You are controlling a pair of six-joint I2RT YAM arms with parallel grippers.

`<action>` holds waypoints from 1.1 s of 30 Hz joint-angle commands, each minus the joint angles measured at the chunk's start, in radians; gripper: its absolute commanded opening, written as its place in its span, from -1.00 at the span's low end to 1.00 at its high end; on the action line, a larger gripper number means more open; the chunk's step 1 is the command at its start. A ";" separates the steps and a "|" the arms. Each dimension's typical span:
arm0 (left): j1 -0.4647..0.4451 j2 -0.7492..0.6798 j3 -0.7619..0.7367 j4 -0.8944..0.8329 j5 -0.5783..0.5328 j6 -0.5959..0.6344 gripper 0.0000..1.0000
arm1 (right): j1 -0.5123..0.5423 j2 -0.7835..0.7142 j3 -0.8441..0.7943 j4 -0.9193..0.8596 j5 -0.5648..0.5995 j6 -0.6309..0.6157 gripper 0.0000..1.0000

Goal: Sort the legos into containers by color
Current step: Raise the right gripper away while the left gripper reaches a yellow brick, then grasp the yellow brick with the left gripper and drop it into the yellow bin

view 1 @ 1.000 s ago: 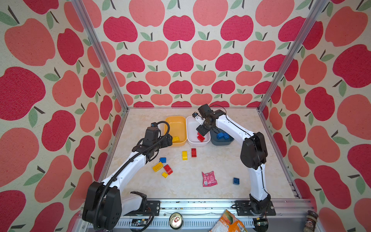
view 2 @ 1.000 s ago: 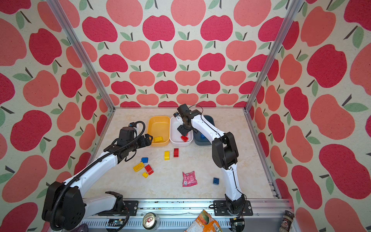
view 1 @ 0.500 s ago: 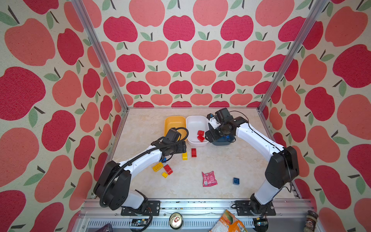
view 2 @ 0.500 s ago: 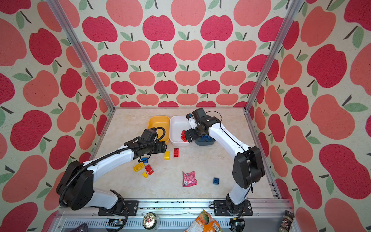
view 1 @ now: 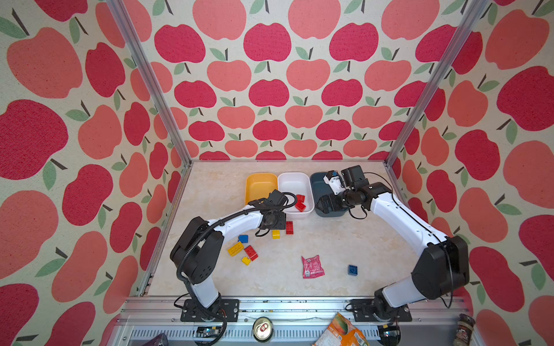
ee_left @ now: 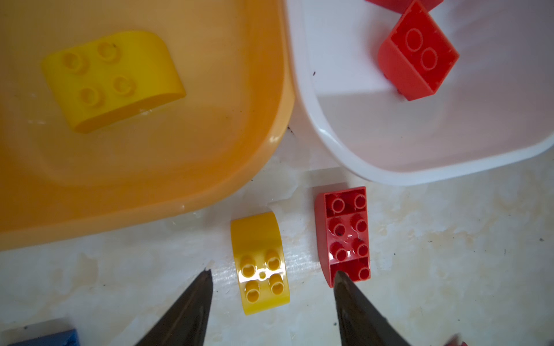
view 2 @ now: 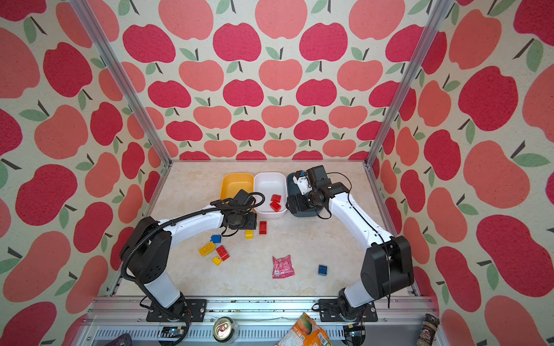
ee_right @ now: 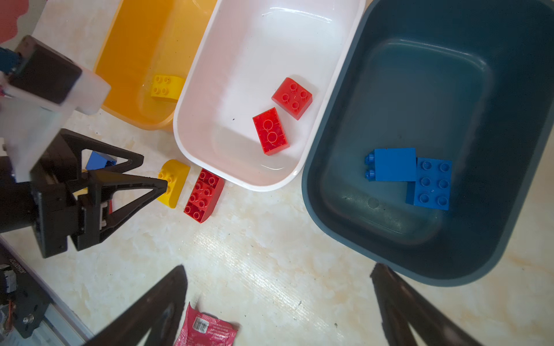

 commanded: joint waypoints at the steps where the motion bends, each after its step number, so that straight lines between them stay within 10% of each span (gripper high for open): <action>1: -0.010 0.051 0.041 -0.059 -0.006 0.003 0.28 | -0.018 -0.039 -0.018 0.012 -0.038 0.022 0.98; 33: -0.023 0.001 0.009 -0.089 -0.083 -0.010 -0.59 | -0.036 -0.067 -0.053 0.037 -0.052 0.037 0.95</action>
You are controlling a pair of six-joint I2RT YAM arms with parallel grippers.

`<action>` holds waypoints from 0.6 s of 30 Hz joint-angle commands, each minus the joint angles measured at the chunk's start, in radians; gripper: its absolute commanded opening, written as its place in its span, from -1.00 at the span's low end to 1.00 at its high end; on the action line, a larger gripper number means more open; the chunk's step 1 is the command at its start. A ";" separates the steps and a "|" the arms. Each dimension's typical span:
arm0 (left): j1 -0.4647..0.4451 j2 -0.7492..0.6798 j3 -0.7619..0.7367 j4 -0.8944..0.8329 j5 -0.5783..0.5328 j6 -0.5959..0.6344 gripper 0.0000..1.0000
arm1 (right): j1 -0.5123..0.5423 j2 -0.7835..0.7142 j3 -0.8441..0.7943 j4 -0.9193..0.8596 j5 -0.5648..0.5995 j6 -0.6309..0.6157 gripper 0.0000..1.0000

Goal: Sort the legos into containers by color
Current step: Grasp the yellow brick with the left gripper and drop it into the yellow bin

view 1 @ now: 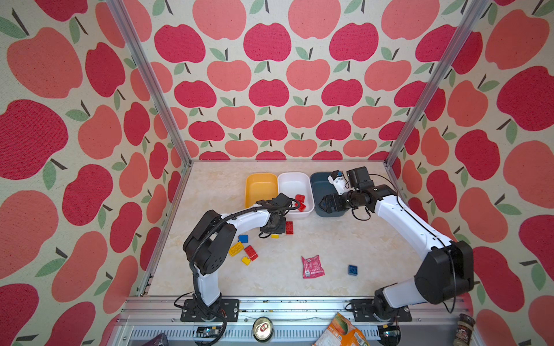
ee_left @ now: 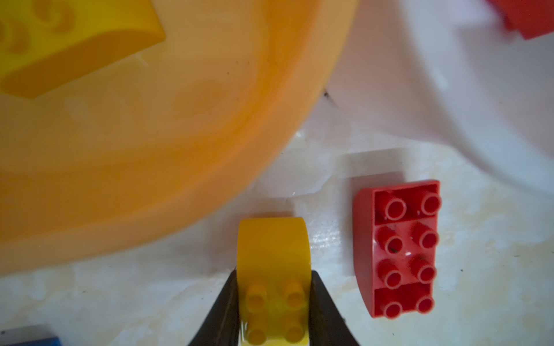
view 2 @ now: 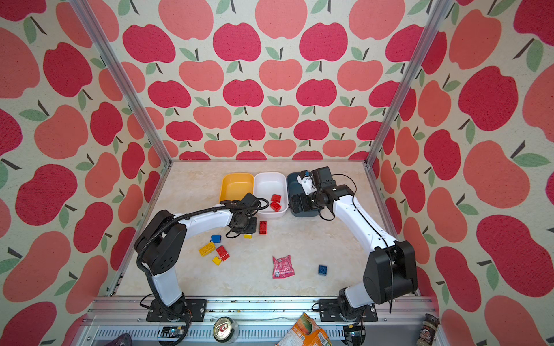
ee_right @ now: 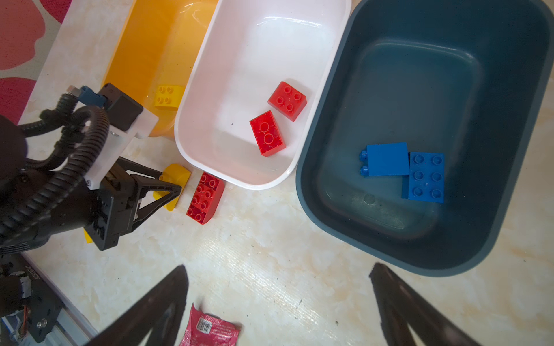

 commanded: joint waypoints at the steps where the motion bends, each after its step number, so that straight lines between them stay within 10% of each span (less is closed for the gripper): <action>1: -0.011 -0.091 -0.036 0.001 -0.053 -0.006 -0.59 | -0.008 -0.035 -0.016 0.014 -0.023 0.019 0.95; 18: 0.050 -0.299 -0.094 0.197 -0.094 0.105 -0.60 | -0.009 -0.040 -0.011 0.025 -0.045 0.033 0.95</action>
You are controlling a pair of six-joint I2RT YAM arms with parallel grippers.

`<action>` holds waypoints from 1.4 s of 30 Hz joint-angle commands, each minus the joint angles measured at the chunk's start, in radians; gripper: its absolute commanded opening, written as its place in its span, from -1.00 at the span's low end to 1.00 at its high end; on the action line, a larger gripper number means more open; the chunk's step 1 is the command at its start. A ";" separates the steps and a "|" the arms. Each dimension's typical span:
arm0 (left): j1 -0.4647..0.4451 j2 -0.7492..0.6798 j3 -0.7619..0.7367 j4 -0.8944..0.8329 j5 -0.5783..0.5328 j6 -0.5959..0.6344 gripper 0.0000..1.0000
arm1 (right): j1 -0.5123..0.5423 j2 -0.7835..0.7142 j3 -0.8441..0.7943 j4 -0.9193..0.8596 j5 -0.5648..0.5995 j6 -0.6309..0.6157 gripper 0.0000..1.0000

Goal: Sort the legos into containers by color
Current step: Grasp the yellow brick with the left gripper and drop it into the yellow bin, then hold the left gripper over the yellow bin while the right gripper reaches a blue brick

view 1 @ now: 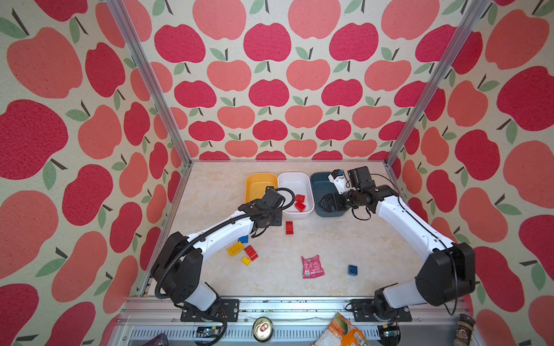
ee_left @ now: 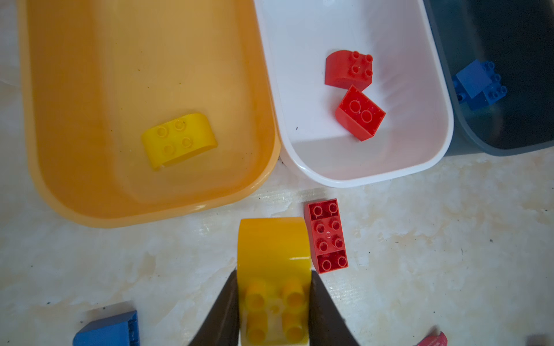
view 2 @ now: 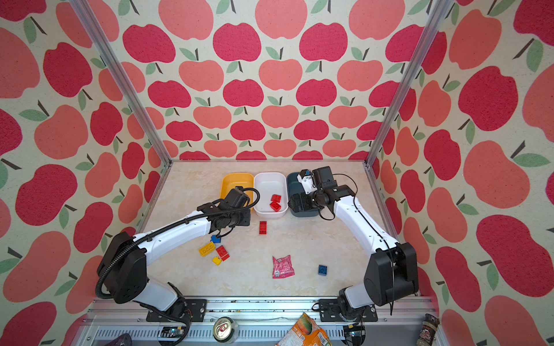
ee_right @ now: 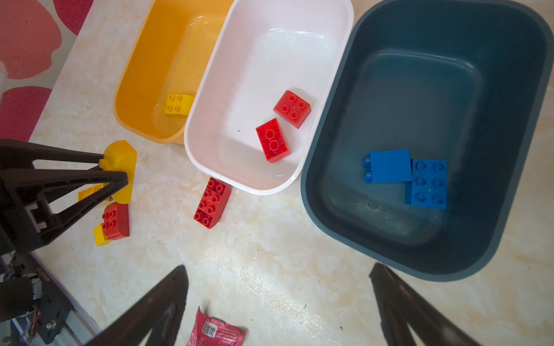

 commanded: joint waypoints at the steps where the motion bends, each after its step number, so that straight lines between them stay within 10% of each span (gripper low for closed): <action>1: 0.047 -0.007 0.010 0.069 -0.007 0.052 -0.60 | -0.007 -0.027 -0.008 0.007 -0.027 0.018 0.95; 17: 0.224 0.155 0.117 0.144 0.000 0.168 -0.56 | -0.009 -0.039 -0.019 0.007 -0.023 0.022 0.96; 25: 0.237 0.158 0.106 0.161 0.000 0.170 0.16 | -0.013 -0.033 -0.018 0.005 -0.024 0.023 0.96; 42: 0.243 0.085 0.056 0.204 0.044 0.143 0.40 | -0.013 -0.095 -0.098 -0.086 0.069 0.134 0.96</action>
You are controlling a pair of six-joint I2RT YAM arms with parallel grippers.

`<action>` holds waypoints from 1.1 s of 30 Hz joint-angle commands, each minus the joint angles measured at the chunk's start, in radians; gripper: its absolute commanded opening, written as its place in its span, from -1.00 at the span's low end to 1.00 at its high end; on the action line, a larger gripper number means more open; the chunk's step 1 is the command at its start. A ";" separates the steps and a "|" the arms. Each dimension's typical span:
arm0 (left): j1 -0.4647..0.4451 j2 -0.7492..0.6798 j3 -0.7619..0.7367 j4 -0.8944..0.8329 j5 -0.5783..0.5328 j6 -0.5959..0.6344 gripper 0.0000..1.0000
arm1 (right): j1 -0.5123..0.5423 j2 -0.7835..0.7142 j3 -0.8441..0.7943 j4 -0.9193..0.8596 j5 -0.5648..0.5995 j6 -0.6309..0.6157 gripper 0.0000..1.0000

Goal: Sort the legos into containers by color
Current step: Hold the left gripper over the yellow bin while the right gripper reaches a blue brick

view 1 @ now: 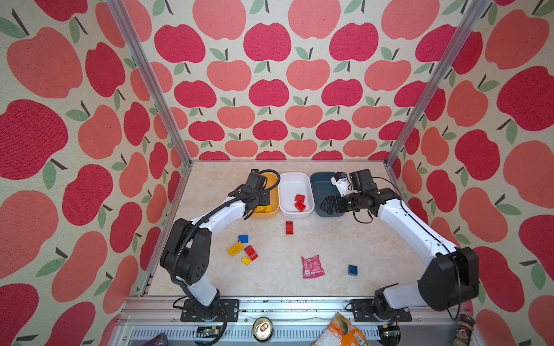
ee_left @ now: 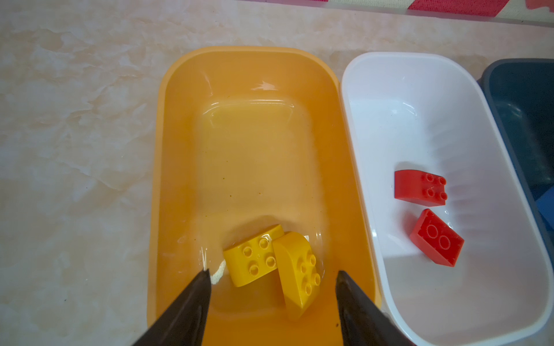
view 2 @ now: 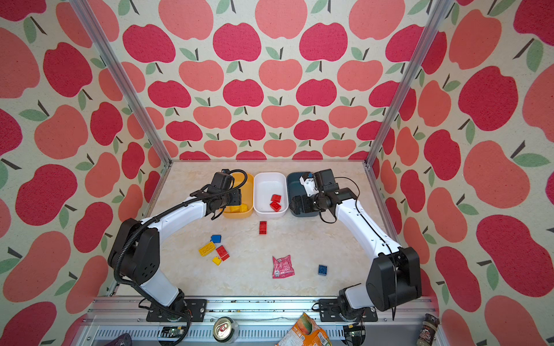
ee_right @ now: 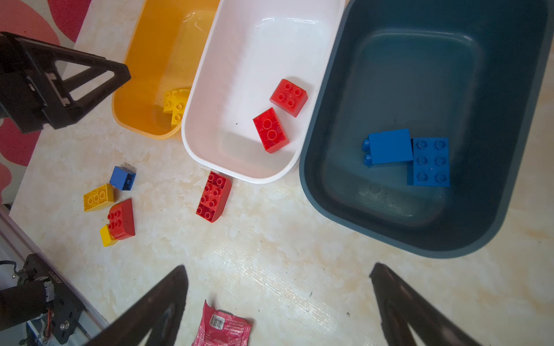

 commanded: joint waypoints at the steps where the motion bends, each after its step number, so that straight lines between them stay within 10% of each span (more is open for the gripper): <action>1: 0.011 -0.054 -0.034 0.034 0.033 -0.017 0.42 | -0.007 -0.054 -0.055 -0.077 0.067 0.097 0.97; 33: 0.042 -0.200 -0.205 0.138 0.142 -0.102 0.72 | 0.217 -0.319 -0.512 -0.306 0.347 0.610 0.76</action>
